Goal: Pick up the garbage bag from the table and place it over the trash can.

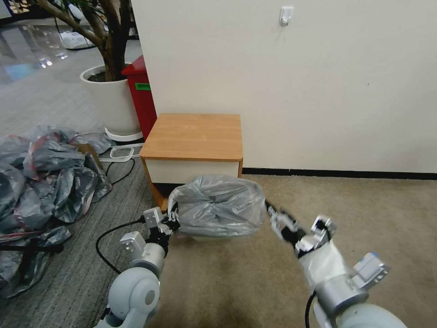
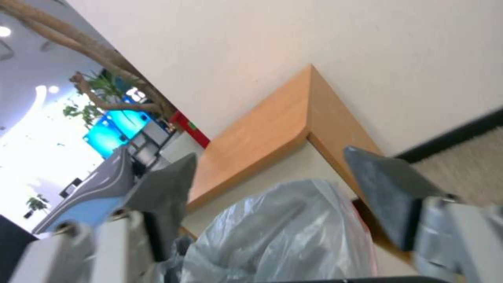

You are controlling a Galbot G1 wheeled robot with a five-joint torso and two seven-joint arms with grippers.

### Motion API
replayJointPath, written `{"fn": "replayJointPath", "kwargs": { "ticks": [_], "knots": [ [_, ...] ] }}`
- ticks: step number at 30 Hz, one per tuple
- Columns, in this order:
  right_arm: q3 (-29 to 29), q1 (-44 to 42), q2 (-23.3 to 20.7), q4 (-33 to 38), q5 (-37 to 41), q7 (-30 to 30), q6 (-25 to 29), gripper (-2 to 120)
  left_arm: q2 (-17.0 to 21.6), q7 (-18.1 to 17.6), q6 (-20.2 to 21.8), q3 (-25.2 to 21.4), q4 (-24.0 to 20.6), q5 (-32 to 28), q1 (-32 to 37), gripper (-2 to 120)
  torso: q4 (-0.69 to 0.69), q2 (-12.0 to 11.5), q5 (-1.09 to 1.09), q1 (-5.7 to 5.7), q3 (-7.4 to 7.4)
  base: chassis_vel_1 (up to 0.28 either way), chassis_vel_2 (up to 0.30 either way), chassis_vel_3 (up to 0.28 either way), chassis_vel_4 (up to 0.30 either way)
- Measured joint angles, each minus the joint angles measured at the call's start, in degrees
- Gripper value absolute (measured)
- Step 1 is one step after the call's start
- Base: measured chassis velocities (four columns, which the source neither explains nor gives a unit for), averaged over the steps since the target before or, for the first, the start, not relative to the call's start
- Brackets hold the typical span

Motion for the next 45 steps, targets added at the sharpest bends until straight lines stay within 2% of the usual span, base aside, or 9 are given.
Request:
{"fn": "replayJointPath", "kwargs": {
  "ticks": [5,7,17,20,23,34,35,43,45],
  "knots": [
    [-1.4,2.2,3.5,-7.7,-4.0,-5.1,3.4,96,-0.1,0.0,0.4,0.1,-0.8,0.1,0.3,7,0.01,0.0,0.01,0.00,0.00,0.000,0.000,0.000,0.000],
    [-1.7,2.4,4.5,-9.4,-4.6,-5.9,4.2,99,-0.2,0.0,0.5,0.1,-0.8,0.2,0.4,7,0.00,0.0,0.02,0.00,0.00,0.000,0.000,0.000,0.000],
    [-2.2,4.4,6.6,-13.1,-3.4,-5.7,5.5,97,0.0,0.2,0.9,0.3,-1.9,0.3,0.5,7,0.00,0.0,0.01,0.00,0.00,0.000,0.000,0.000,0.000],
    [-2.4,5.0,7.0,-13.7,-2.4,-4.7,5.4,90,-0.1,0.2,0.9,0.3,-2.0,0.3,0.5,7,0.00,0.0,0.01,0.00,0.00,0.000,0.000,0.000,0.000],
    [-2.4,5.9,7.8,-14.6,-1.7,-4.0,5.4,76,-0.1,0.4,1.0,0.3,-2.5,0.3,0.7,7,0.00,0.0,0.01,0.00,0.00,0.000,0.000,0.000,0.000],
    [-2.7,6.9,8.0,-15.1,-1.9,-2.6,5.1,37,0.1,0.6,1.1,0.0,-3.2,0.6,0.6,7,0.00,0.0,0.01,0.00,0.00,0.000,0.000,0.000,0.000],
    [-2.7,6.9,8.0,-15.1,-1.9,-2.6,5.1,37,0.1,0.6,1.1,0.0,-3.2,0.6,0.6,7,0.00,0.0,0.01,0.00,0.00,0.000,0.000,0.000,0.000],
    [-2.5,7.7,8.8,-15.7,-2.0,-2.0,5.3,3,0.0,1.9,1.1,0.2,-3.0,1.9,1.0,7,0.00,0.0,0.02,0.00,0.00,0.000,0.000,0.000,0.000],
    [-2.5,7.8,8.8,-15.7,-2.0,-2.0,5.3,0,0.1,2.0,1.1,0.2,-3.1,1.9,1.1,7,0.00,0.0,0.01,0.00,0.00,0.000,0.000,0.000,0.000]
  ]
}}
